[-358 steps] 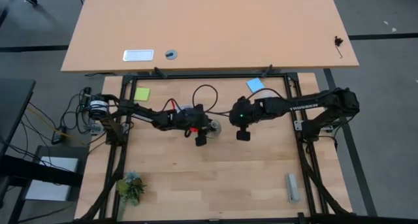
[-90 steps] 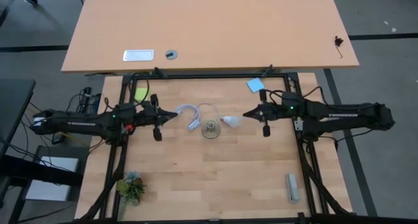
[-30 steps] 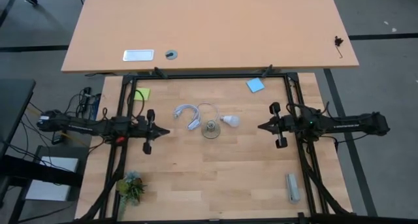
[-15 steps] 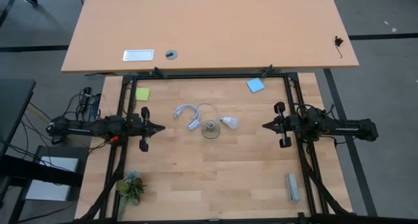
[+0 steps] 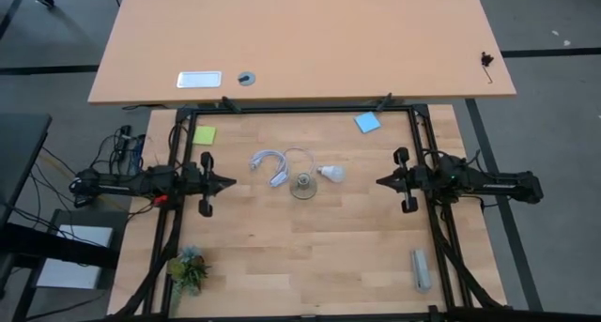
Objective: Screw lightbulb
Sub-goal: Return to Home Position
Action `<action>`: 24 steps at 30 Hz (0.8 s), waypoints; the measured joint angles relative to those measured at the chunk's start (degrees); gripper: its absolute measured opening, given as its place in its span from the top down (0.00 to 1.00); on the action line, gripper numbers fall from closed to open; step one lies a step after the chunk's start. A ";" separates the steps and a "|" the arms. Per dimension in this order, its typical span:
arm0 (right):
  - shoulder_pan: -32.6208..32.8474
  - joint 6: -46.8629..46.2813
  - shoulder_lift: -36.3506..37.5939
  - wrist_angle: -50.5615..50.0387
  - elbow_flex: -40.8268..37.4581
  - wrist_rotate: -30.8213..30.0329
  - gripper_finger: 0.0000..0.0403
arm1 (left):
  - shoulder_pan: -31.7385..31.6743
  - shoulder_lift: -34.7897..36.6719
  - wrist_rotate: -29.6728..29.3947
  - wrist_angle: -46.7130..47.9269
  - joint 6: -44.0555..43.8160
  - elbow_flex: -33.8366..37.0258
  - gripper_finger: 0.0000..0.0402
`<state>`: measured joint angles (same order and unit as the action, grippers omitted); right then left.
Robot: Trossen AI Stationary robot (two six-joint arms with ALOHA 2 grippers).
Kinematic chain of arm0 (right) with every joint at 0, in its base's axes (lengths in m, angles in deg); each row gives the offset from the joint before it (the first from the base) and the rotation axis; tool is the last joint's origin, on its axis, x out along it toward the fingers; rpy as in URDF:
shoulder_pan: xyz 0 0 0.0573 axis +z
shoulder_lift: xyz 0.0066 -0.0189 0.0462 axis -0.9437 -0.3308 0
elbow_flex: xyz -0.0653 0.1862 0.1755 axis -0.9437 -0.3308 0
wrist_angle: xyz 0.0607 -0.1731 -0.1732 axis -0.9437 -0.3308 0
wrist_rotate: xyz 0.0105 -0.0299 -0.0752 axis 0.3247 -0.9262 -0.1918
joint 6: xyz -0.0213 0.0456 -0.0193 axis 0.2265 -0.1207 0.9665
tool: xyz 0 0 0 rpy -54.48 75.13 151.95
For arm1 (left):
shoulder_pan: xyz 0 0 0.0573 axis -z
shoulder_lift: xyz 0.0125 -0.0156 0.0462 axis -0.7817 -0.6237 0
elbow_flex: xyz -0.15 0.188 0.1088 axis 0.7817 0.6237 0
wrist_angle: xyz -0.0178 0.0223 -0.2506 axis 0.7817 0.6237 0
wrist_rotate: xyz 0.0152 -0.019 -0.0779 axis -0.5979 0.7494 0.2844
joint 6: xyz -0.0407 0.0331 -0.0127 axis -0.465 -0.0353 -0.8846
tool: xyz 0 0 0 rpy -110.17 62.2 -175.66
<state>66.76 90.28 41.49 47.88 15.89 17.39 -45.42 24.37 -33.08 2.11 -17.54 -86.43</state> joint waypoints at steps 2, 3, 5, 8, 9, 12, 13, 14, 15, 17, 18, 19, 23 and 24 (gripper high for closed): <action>0.00 -0.02 -0.02 -1.18 0.00 -0.04 0.99 | 0.00 -0.14 -0.60 -0.03 0.72 0.00 0.99; 0.00 -0.04 -0.04 -1.49 0.00 -0.06 0.99 | 0.00 -0.23 -1.06 -0.10 1.02 0.00 0.99; 0.00 -0.03 -0.04 -1.50 0.00 -0.07 0.99 | 0.00 -0.30 -1.77 -0.13 1.01 0.00 0.99; 0.04 -0.02 -0.04 -1.51 0.00 -0.09 0.99 | 0.00 -0.30 -1.92 -0.13 1.01 0.00 0.99; 0.04 -0.20 -0.04 -1.75 0.00 -0.23 0.99 | 0.00 -0.30 -1.93 -0.11 0.99 0.00 0.99; 0.04 -1.50 -0.42 -2.41 0.00 -2.43 0.97 | 0.00 -0.32 -1.95 -0.14 1.04 0.00 0.99; 0.03 -1.76 -0.66 -2.48 0.00 -3.35 0.97 | 0.00 -0.33 -1.95 -0.15 1.25 0.00 0.99; 0.00 -1.72 -0.92 -2.59 0.00 -4.11 0.96 | 0.00 -0.34 -1.97 -0.15 1.23 0.00 0.99; 0.00 -1.51 -1.18 -2.75 0.00 -4.77 0.96 | 0.00 -0.34 -1.98 -0.15 0.86 0.00 0.99; 0.00 -2.51 -1.76 -2.84 0.00 -5.05 0.95 | 0.00 -0.34 -2.31 -0.20 -0.39 0.00 0.99; 0.00 -3.08 -2.05 -2.77 0.00 -5.03 0.94 | 0.00 -0.34 -3.11 -0.25 -0.88 0.00 0.99; 0.01 -3.04 -2.31 -2.80 0.00 -5.01 0.94 | 0.00 -0.34 -3.78 -0.31 -1.60 0.00 0.99; 0.00 -0.78 -2.58 -2.74 0.00 -6.31 0.95 | 0.00 -0.38 -6.68 -0.66 -1.62 0.00 0.99; 0.00 -0.20 -2.58 -2.67 0.00 -7.10 0.95 | 0.00 -0.38 -7.12 -0.71 -1.57 0.00 0.99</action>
<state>66.76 90.08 38.91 45.22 15.89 10.29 -45.42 23.98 -40.20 1.40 -19.11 -86.43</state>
